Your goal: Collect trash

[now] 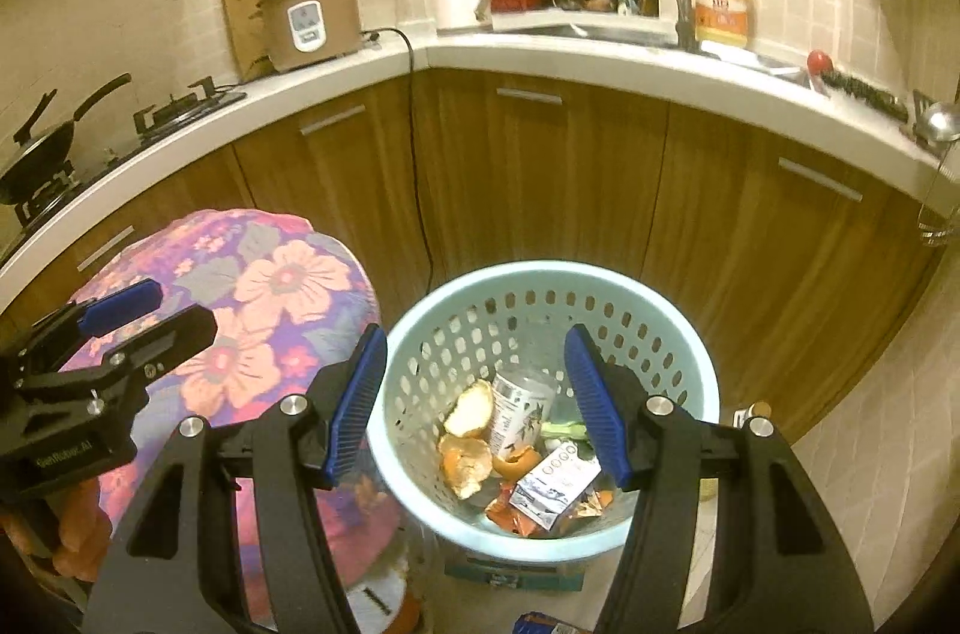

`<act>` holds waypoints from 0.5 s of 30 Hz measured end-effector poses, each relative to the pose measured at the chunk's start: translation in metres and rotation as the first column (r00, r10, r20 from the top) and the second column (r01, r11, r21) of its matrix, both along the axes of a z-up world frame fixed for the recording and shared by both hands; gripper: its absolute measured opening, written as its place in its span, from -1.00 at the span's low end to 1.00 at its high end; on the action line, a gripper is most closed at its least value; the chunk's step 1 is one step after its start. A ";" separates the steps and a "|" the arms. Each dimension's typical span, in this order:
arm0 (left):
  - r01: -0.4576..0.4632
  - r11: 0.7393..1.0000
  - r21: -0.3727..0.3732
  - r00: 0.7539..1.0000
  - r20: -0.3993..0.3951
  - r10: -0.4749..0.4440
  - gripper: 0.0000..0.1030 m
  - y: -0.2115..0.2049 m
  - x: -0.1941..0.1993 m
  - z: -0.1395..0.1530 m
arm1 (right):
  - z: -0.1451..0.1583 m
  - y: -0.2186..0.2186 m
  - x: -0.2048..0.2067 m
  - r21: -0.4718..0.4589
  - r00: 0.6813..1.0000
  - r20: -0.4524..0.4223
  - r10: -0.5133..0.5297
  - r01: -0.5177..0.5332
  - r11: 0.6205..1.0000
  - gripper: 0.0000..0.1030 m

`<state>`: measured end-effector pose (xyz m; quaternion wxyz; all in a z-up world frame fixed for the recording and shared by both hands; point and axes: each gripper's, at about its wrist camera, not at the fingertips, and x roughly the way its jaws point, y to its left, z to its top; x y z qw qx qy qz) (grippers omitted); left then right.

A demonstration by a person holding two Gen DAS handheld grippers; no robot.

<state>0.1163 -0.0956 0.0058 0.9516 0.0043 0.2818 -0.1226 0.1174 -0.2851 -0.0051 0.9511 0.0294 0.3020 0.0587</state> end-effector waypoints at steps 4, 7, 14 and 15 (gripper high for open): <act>-0.064 0.996 0.067 0.997 0.051 0.060 0.58 0.018 -0.019 -0.001 | 0.005 0.020 -0.011 -0.042 0.999 0.035 0.003 -0.001 0.999 0.47; -0.116 0.991 0.065 0.992 0.066 0.111 0.59 0.036 -0.028 -0.005 | 0.004 0.036 -0.019 -0.079 0.998 0.059 0.004 0.001 0.997 0.62; -0.182 0.983 0.019 0.980 0.079 0.180 0.59 0.063 -0.030 -0.019 | 0.003 0.066 -0.030 -0.115 0.993 0.115 0.002 0.011 0.993 0.71; -0.191 0.982 0.015 0.979 0.074 0.189 0.59 0.064 -0.030 -0.020 | 0.004 0.068 -0.031 -0.116 0.993 0.119 0.002 0.012 0.993 0.72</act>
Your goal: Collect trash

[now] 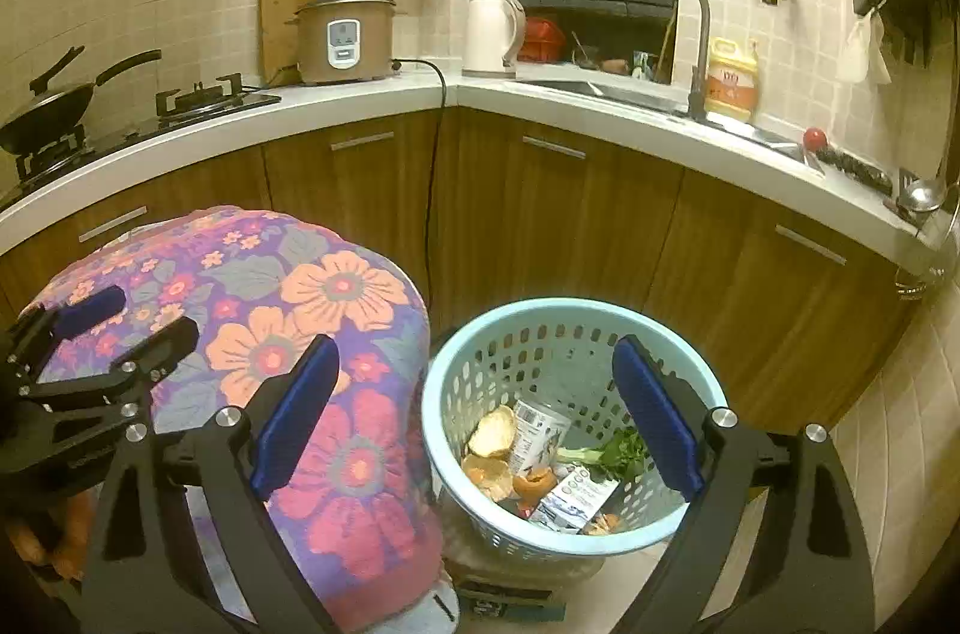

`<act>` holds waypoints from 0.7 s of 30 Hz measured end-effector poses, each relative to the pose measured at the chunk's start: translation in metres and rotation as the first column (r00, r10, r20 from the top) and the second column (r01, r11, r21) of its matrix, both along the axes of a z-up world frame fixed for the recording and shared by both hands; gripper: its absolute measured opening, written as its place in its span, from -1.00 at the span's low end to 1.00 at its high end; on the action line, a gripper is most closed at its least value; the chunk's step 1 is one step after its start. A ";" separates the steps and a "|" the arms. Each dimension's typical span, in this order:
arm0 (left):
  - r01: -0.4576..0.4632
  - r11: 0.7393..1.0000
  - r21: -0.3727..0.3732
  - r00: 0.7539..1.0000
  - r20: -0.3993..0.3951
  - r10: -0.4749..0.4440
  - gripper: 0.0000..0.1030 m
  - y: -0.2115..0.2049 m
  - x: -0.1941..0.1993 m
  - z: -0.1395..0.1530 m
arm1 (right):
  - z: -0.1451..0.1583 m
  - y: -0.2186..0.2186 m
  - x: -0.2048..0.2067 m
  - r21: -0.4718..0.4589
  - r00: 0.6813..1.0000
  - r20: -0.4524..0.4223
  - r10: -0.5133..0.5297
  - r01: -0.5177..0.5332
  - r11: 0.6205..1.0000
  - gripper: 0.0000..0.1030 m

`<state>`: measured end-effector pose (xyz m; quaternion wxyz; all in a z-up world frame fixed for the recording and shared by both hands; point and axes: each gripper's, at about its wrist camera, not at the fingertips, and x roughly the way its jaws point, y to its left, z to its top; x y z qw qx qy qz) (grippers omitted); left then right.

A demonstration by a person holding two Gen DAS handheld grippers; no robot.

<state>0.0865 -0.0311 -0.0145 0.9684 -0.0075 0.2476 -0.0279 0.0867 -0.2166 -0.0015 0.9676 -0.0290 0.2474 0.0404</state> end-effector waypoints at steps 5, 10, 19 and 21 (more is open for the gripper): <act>-0.034 0.999 -0.013 0.999 0.001 0.034 0.59 0.009 0.000 0.000 | 0.000 0.008 0.005 0.025 1.000 -0.016 0.011 -0.011 1.000 0.76; -0.047 0.999 -0.007 0.999 0.014 0.047 0.61 0.010 -0.004 0.000 | -0.002 0.010 0.008 0.044 1.000 -0.029 0.005 -0.004 0.999 0.76; -0.052 0.998 -0.031 0.999 0.017 0.052 0.62 0.014 -0.006 0.002 | 0.001 0.015 0.008 0.024 1.000 -0.006 -0.012 0.012 1.000 0.77; -0.048 0.998 -0.028 0.999 0.017 0.049 0.62 0.013 -0.006 0.002 | 0.001 0.014 0.007 0.027 1.000 -0.002 -0.016 0.016 1.000 0.77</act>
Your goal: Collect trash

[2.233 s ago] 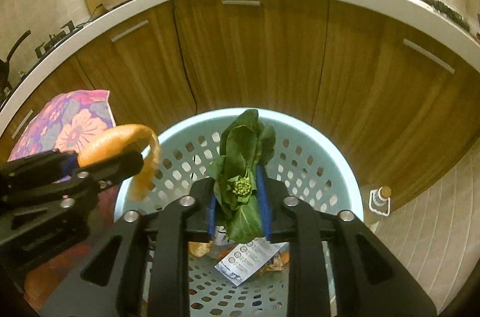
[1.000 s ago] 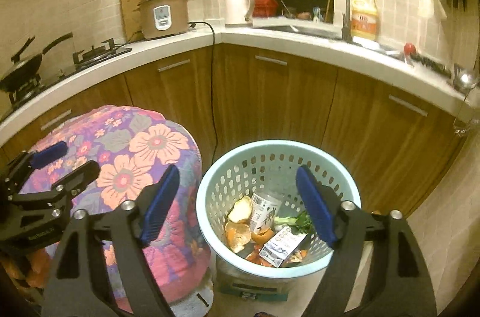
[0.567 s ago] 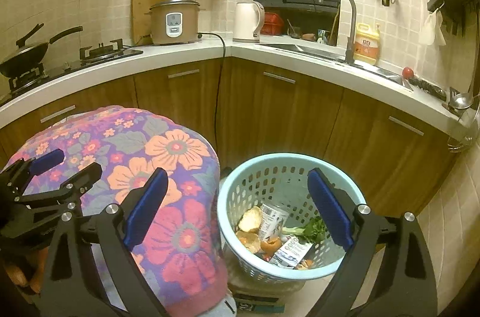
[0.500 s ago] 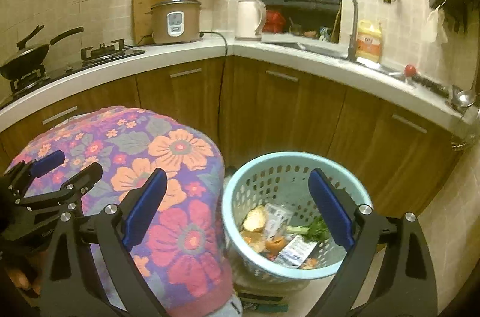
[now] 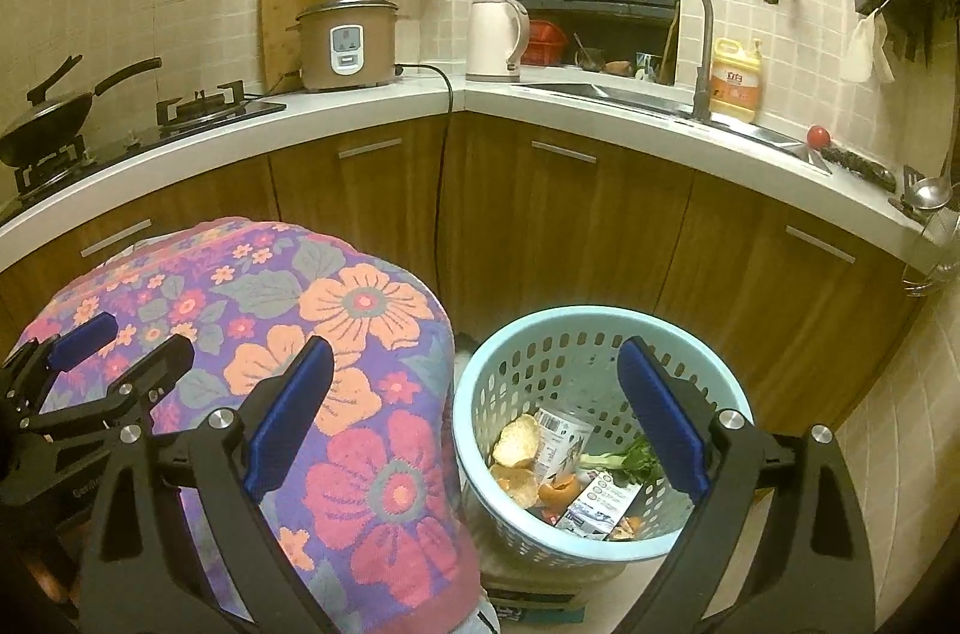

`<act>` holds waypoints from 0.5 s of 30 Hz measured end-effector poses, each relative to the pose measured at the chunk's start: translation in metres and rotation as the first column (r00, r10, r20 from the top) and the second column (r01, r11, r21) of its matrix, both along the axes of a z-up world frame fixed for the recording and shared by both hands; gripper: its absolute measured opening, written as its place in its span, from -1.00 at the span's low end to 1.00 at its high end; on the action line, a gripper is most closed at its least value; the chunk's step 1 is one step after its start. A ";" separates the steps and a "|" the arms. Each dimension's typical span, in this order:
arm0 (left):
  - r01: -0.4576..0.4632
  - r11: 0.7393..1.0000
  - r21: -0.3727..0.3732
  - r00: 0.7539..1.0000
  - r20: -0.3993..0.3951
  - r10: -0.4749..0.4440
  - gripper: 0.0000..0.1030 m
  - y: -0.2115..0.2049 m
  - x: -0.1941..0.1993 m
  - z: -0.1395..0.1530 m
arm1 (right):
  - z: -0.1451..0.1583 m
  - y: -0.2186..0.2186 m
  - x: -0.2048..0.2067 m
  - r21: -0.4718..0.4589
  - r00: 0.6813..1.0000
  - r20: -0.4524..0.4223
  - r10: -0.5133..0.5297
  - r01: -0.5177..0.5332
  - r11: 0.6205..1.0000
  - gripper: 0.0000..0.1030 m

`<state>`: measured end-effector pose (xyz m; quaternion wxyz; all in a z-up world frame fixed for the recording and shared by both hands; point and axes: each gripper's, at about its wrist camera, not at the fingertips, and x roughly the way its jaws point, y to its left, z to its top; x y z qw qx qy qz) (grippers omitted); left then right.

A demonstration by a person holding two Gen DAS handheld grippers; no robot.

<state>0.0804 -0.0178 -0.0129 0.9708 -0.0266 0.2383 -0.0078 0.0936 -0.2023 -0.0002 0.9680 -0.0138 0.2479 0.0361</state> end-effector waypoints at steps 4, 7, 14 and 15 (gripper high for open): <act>0.006 1.000 0.007 1.000 0.004 -0.006 0.63 -0.002 -0.001 0.000 | 0.001 -0.002 -0.003 0.010 1.000 0.010 -0.015 0.015 1.000 0.77; 0.018 1.000 0.013 1.000 0.006 -0.018 0.63 -0.005 -0.003 0.000 | 0.000 -0.006 -0.006 0.017 0.999 0.021 -0.036 0.036 0.999 0.79; 0.032 0.999 0.031 0.999 0.007 -0.032 0.69 -0.011 -0.006 0.000 | -0.002 0.000 -0.011 -0.019 0.999 0.029 -0.029 0.029 0.999 0.84; 0.030 0.999 0.030 1.000 0.006 -0.030 0.72 -0.011 -0.006 0.000 | -0.002 0.002 -0.011 -0.017 0.999 0.030 -0.023 0.023 1.000 0.84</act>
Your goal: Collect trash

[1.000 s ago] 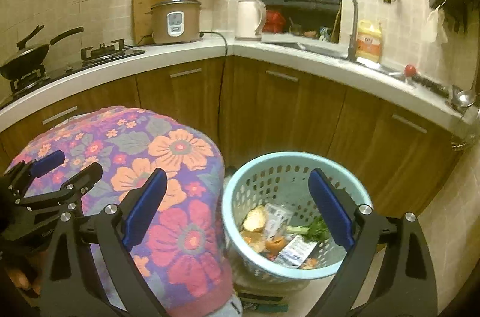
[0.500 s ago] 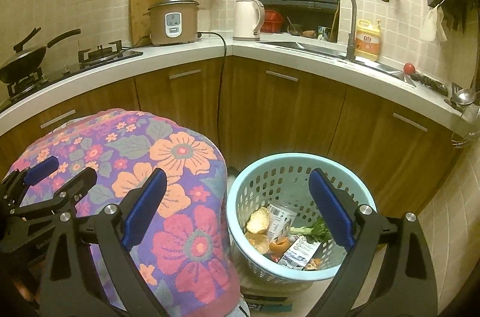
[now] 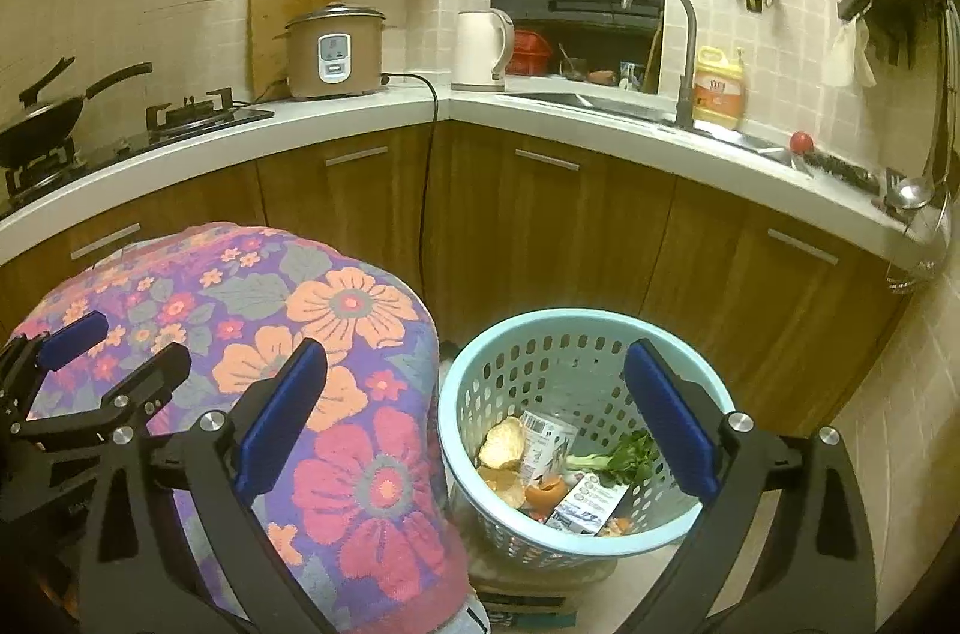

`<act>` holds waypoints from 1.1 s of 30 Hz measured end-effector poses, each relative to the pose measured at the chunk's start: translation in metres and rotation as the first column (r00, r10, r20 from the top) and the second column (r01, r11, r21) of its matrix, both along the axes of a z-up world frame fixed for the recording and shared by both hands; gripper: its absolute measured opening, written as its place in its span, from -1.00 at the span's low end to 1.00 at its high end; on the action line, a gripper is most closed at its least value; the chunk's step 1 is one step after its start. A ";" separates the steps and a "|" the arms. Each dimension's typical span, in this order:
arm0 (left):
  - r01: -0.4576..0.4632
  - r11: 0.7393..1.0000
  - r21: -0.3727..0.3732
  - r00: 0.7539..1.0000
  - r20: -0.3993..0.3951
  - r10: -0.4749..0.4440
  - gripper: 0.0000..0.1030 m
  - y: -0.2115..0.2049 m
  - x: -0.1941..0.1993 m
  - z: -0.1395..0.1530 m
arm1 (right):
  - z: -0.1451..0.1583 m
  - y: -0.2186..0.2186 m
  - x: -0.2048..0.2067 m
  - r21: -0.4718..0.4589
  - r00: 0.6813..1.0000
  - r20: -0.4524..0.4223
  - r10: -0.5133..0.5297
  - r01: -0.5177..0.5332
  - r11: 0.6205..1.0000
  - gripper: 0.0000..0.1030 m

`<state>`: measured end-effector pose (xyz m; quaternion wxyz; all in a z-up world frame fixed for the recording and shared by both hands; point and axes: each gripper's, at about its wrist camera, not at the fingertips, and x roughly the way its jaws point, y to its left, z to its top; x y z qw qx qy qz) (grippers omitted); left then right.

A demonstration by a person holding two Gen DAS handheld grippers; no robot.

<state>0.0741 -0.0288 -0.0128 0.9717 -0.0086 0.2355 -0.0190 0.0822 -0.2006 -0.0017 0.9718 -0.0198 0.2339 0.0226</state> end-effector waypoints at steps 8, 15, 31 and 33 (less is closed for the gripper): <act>-0.012 1.000 -0.022 1.000 -0.006 0.012 0.77 0.005 0.001 0.000 | 0.000 0.006 -0.001 -0.015 1.000 0.003 0.007 -0.007 1.000 0.84; -0.020 0.999 -0.032 1.000 -0.009 0.019 0.80 0.008 0.001 0.000 | -0.002 0.004 0.002 -0.007 1.000 -0.010 0.006 -0.007 1.000 0.84; -0.029 0.999 -0.041 0.999 -0.015 0.029 0.82 0.010 0.002 0.000 | 0.001 0.000 0.000 -0.005 1.000 -0.001 0.009 -0.009 1.000 0.84; -0.028 0.999 -0.042 0.999 -0.017 0.027 0.82 0.010 0.002 0.000 | 0.001 0.000 0.000 -0.005 1.000 0.000 0.009 -0.009 1.000 0.84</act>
